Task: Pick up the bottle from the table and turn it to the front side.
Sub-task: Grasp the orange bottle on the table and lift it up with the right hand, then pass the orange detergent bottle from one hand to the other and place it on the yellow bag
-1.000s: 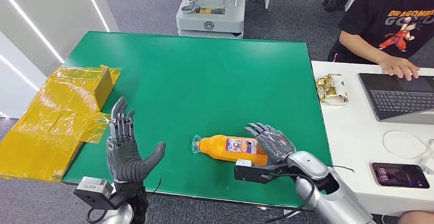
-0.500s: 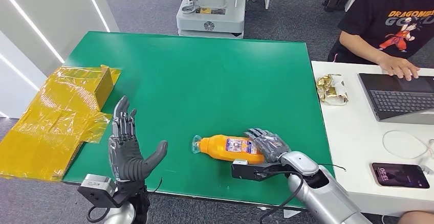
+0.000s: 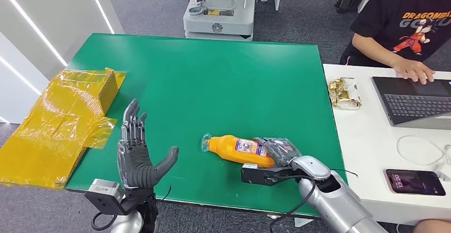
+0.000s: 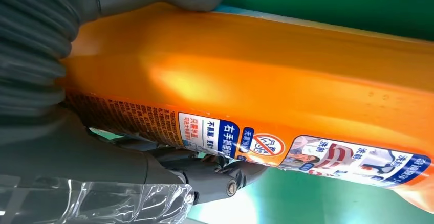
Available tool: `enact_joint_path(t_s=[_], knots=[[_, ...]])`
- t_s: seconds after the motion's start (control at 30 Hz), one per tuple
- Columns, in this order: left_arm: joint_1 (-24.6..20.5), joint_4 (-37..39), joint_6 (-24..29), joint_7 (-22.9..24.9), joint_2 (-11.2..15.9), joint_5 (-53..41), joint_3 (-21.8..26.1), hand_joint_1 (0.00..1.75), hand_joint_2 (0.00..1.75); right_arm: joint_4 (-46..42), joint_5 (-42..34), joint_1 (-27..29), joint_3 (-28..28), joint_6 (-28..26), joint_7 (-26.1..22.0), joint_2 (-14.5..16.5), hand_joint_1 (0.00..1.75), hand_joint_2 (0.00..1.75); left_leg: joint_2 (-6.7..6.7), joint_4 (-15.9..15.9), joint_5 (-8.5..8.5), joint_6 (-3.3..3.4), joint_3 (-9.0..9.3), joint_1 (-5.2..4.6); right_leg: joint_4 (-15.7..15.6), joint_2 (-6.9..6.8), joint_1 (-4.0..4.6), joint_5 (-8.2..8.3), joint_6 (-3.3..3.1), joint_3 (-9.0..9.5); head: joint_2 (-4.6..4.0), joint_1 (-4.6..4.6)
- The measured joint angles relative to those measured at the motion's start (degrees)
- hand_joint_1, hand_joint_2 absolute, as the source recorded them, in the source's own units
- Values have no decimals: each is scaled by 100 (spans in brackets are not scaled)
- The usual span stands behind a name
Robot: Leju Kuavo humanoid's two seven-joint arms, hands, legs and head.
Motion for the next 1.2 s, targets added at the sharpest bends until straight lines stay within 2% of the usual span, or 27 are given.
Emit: enact_joint_path(t_s=[0.2,0.47,0.67,0.8,0.9,1.0,1.2], knots=[[1,1,-26,22,-4,2,2,0,175,-144,44,220,-79,-481,-88,14,175,175,-1,0,0,0,2,1,0,-1,0,0,0,4,0,-1],[3,68,-120,-15,-43,198,6,0,175,-878,73,943,-581,-1836,-347,272,175,175,-2,-2,-1,-1,-6,1,1,-2,0,-2,0,-4,0,-2],[-46,158,-108,-43,-55,368,8,0,175,-1334,-342,1365,-1072,-3152,-1088,654,175,175,-1,-3,-1,0,-7,1,1,-1,1,-2,1,-7,0,-1],[-152,296,-97,-101,-55,564,-1,0,175,-1362,-536,1506,-1172,-3884,-1563,929,175,175,2,-3,0,0,-7,1,1,1,0,-2,0,-7,0,-2],[-231,386,-106,-119,-55,722,-25,0,175,-1357,-696,1524,-1182,-4203,-1735,1086,175,175,1,-2,0,0,-6,1,1,1,1,-1,0,-7,0,-1],[-297,434,-359,-95,-54,1116,-59,0,175,-1357,-933,1522,-1200,-4382,-1848,1194,175,175,1,-2,0,-1,-6,1,1,1,1,-1,0,-6,0,-2],[-402,478,-949,-20,-45,1626,-191,0,175,-1347,-1191,1521,-1212,-4394,-1959,1247,175,175,0,-2,0,-1,-8,0,1,1,0,-1,0,-7,0,0]])
